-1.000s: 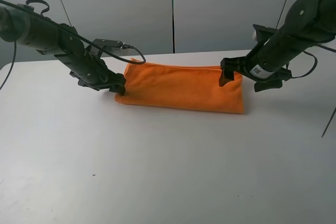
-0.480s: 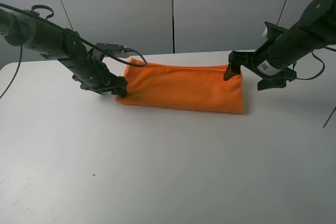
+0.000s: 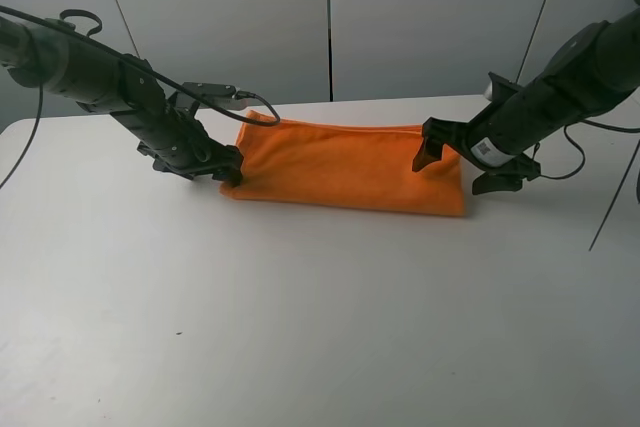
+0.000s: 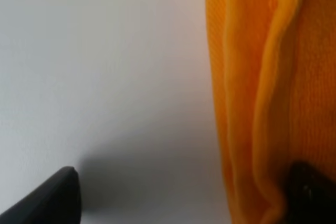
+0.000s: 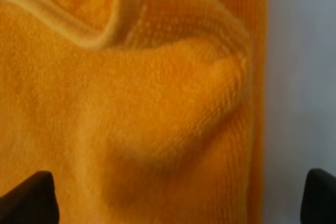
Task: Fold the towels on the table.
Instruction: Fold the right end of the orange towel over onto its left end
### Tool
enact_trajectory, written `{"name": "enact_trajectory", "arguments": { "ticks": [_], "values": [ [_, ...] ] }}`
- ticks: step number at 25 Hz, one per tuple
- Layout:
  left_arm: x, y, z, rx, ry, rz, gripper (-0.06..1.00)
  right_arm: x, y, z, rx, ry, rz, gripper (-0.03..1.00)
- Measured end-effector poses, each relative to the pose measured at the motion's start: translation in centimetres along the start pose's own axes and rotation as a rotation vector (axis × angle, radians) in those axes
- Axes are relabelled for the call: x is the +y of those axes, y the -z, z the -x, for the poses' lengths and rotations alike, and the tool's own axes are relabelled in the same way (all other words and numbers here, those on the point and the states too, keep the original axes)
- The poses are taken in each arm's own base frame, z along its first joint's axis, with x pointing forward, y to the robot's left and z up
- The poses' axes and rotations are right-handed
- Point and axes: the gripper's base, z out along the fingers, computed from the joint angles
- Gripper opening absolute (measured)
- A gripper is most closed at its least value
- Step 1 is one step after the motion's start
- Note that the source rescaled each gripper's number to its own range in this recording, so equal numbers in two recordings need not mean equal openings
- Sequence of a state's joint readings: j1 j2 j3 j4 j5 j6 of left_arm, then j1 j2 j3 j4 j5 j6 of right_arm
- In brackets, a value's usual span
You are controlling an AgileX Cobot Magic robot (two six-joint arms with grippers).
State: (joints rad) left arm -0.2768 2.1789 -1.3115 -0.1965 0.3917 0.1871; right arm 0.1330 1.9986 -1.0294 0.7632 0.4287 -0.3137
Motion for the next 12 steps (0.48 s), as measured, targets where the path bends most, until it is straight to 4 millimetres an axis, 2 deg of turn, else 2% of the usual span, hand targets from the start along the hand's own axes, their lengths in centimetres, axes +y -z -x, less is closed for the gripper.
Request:
{"name": "enact_trajectory", "arguments": {
  "ticks": [12],
  "values": [
    [0.00, -0.08, -0.05, 0.003, 0.004, -0.001, 1.00, -0.31, -0.85, 0.20, -0.021, 0.005, -0.004, 1.00]
  ]
}}
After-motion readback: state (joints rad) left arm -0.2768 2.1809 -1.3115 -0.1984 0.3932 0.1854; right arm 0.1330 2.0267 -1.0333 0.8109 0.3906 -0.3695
